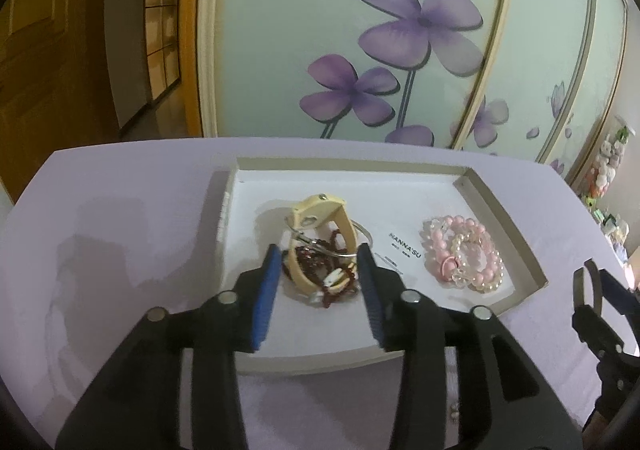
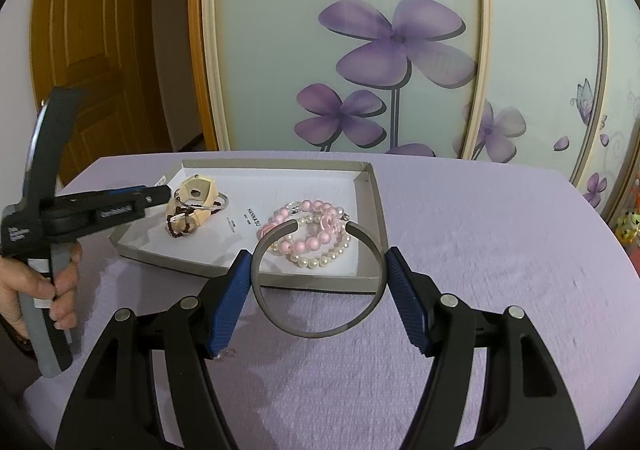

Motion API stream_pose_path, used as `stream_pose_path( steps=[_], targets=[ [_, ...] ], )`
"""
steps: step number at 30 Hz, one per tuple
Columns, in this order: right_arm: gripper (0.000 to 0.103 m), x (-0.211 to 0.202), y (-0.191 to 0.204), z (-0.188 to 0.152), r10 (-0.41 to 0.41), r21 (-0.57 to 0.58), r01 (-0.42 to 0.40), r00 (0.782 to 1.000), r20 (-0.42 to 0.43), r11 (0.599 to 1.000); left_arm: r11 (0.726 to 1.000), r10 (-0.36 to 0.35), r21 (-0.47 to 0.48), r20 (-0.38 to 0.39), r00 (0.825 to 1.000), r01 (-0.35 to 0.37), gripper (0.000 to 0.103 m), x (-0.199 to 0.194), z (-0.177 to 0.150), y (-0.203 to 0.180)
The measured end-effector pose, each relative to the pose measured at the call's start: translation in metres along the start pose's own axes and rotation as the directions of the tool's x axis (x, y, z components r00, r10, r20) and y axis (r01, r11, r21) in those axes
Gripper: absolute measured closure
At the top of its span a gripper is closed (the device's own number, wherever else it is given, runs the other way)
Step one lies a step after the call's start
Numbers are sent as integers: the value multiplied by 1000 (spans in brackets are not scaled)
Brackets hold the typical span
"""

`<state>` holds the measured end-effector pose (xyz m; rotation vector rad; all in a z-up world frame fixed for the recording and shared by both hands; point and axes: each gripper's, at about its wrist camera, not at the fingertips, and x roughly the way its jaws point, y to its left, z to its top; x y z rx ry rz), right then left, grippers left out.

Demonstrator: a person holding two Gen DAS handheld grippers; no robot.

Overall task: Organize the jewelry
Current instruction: 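Open the left tool to drop the ring while the right tool lowers the cuff into the tray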

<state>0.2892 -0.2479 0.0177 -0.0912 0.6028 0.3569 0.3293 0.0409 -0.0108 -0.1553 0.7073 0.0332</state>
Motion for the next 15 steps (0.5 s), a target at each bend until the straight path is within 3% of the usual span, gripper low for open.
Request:
stream_pose_path(
  steps=[8, 15],
  targets=[
    [34, 2, -1, 12, -2, 3, 2, 1000, 24, 1000, 999, 22, -32, 73, 997, -20, 36, -30, 2, 18],
    [34, 39, 5, 27, 19, 3, -19, 1000, -2, 1000, 998, 39, -50, 138, 990, -33, 26, -52, 8, 29]
  ],
)
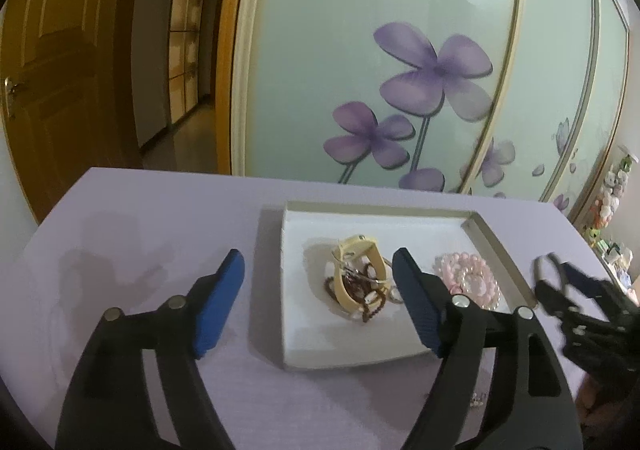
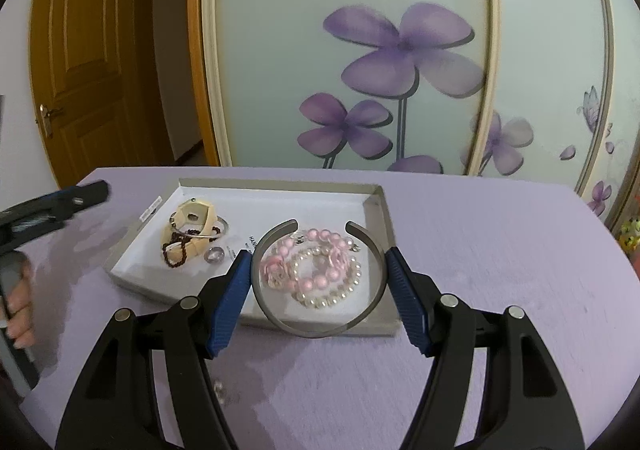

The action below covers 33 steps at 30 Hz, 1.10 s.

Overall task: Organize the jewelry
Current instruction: 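Open the left tool to drop the ring while the right tool lowers the cuff into the tray, then grasp the pearl earring on the table with the left tool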

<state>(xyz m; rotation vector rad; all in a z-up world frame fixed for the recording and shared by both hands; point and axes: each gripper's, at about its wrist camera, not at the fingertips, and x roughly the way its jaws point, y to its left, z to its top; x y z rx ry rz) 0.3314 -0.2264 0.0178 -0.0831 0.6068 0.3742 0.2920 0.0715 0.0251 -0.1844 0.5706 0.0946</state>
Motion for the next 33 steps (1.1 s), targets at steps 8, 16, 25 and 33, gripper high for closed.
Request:
stream_pose_path(
  steps=[8, 16, 25, 33],
  targets=[
    [34, 50, 7, 3, 23, 16, -22, 997, -69, 1000, 999, 36, -38, 56, 998, -34, 23, -10, 12, 18],
    [34, 71, 9, 12, 23, 27, -21, 996, -85, 999, 997, 44, -60, 41, 998, -42, 23, 3, 13, 26],
    [24, 58, 12, 13, 40, 9, -40, 998, -53, 999, 999, 33, -43, 17, 999, -32, 23, 8, 7, 21],
    [24, 28, 8, 3, 52, 22, -51, 997, -50, 998, 1000, 30, -10, 14, 999, -30, 23, -8, 0, 9]
  ],
)
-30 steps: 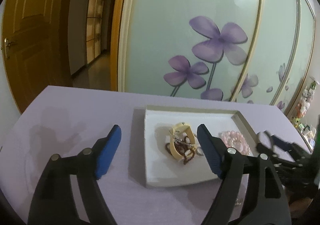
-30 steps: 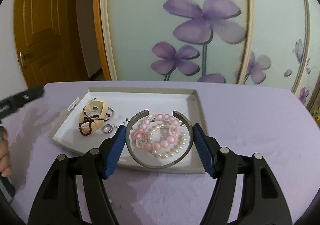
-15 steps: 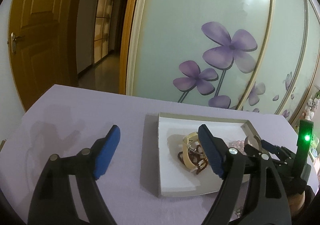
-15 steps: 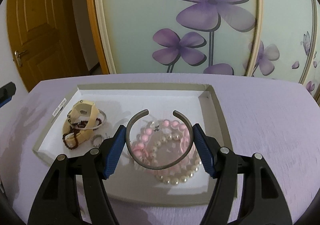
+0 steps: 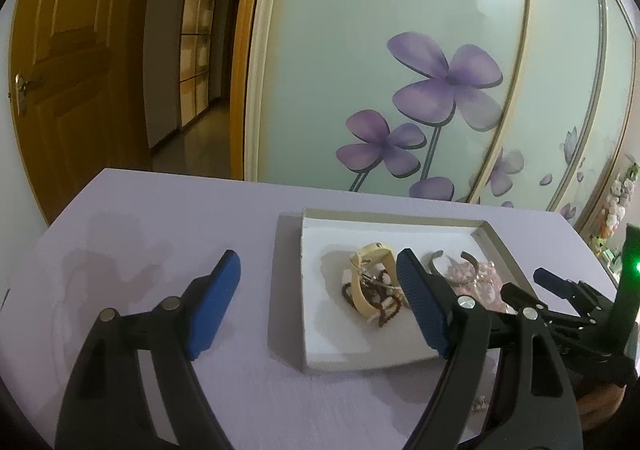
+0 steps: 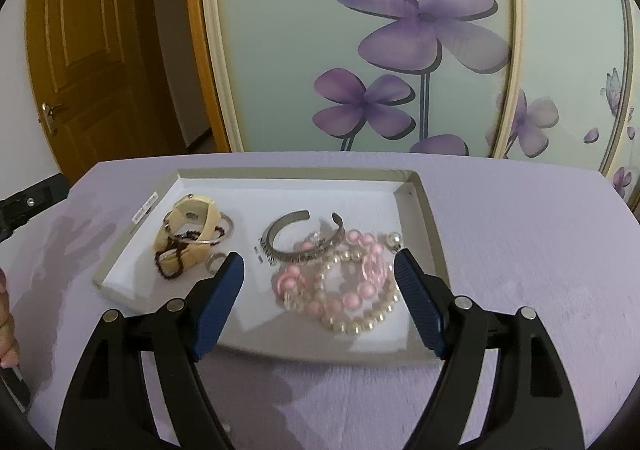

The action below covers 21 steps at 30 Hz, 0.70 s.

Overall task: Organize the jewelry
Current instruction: 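Grasp the pearl earring on the table with the left tool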

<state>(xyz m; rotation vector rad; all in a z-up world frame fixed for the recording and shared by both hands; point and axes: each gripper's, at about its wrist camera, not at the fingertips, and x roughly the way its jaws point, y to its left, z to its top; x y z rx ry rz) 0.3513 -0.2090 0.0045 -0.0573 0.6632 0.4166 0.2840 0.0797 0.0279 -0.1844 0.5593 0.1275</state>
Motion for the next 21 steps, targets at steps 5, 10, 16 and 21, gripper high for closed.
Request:
stream_pose_path(
  steps=[5, 10, 16, 21],
  targets=[
    [24, -26, -5, -9, -3, 14, 3, 1000, 19, 1000, 1000, -7, 28, -5, 1000, 7, 23, -15, -8, -12],
    [24, -55, -15, -23, -2, 45, 0, 999, 40, 999, 998, -28, 49, -31, 999, 29, 23, -28, -26, -23],
    [24, -82, -25, -44, -12, 69, 9, 999, 52, 998, 995, -71, 66, -124, 990, 80, 28, -28, -61, -44],
    [24, -95, -35, -55, -11, 89, 6, 998, 59, 996, 989, -99, 93, -200, 975, 119, 43, -20, -87, -66]
  ],
)
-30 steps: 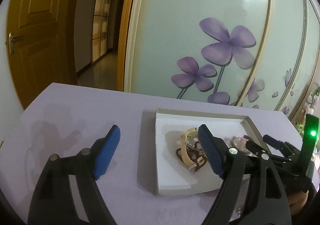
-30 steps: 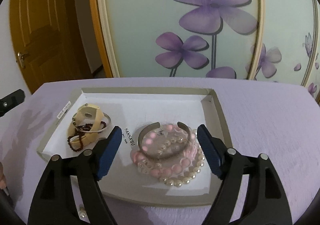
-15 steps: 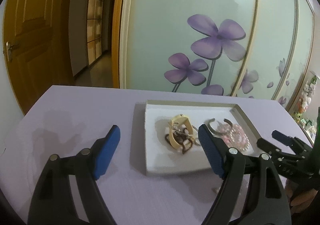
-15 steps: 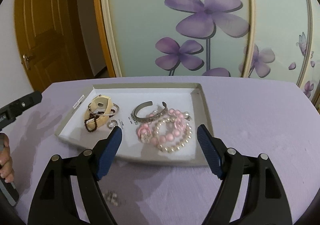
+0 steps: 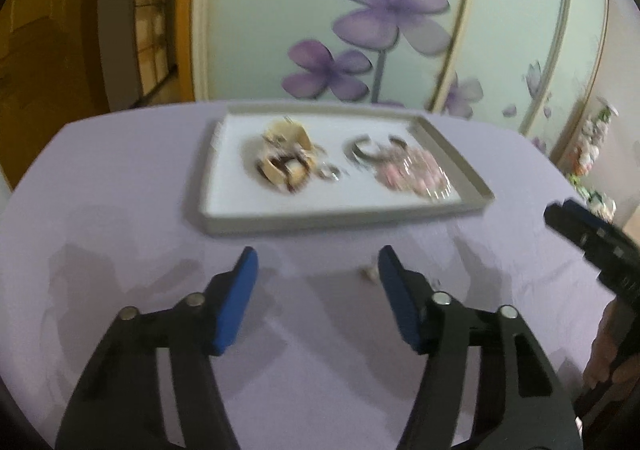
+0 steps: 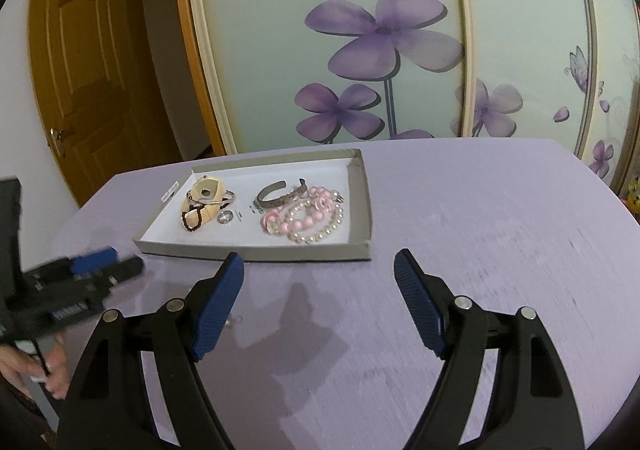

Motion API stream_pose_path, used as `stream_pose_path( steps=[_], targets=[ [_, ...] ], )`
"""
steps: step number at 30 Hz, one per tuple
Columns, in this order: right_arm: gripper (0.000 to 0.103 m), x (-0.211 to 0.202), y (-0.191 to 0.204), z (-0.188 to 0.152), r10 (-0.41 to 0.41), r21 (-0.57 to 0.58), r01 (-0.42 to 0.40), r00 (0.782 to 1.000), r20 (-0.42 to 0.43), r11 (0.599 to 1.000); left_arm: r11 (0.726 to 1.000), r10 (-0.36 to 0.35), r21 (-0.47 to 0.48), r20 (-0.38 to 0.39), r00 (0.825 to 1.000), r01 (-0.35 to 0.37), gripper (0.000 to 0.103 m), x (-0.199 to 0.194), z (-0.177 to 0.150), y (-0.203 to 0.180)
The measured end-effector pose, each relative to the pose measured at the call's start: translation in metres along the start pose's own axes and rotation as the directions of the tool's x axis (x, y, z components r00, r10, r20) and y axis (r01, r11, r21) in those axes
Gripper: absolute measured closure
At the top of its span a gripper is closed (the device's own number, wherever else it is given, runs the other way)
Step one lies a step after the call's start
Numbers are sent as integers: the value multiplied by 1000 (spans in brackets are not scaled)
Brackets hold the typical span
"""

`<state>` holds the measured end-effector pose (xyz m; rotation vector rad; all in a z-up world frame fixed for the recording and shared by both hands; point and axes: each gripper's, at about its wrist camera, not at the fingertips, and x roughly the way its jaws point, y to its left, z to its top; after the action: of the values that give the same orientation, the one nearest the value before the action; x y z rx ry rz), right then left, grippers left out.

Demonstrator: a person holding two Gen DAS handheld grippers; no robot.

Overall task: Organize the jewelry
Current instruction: 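Grasp the pearl earring on the table with the left tool, then hold the pearl earring with the left tool while the right tool grasps the silver earring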

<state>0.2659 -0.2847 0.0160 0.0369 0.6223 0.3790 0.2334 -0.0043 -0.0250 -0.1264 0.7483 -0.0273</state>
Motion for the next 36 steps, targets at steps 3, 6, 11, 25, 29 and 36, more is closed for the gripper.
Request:
stream_pose_path(
  steps=[3, 6, 11, 25, 29, 36],
  targets=[
    [24, -2, -6, -4, 1, 14, -1, 1000, -2, 1000, 1000, -10, 21, -32, 999, 10, 49, 9, -10, -15],
    [24, 0, -11, -8, 3, 27, -3, 1000, -12, 1000, 999, -6, 35, -50, 999, 8, 54, 18, -14, -26],
    [24, 4, -15, -12, 14, 38, -12, 999, -29, 999, 999, 0, 39, -92, 996, 3, 65, 36, -13, -35],
    [24, 10, -12, -18, 23, 33, -22, 998, -52, 999, 1000, 0, 15, -129, 992, 2, 90, 54, -5, -42],
    [24, 8, -6, -17, 32, 21, -31, 998, -53, 999, 1000, 4, -6, -124, 992, -4, 90, 50, -3, -31],
    [24, 18, 20, -22, 81, -46, -86, 992, -97, 995, 997, 58, -55, -66, 996, -61, 90, 25, 9, 13]
  ],
)
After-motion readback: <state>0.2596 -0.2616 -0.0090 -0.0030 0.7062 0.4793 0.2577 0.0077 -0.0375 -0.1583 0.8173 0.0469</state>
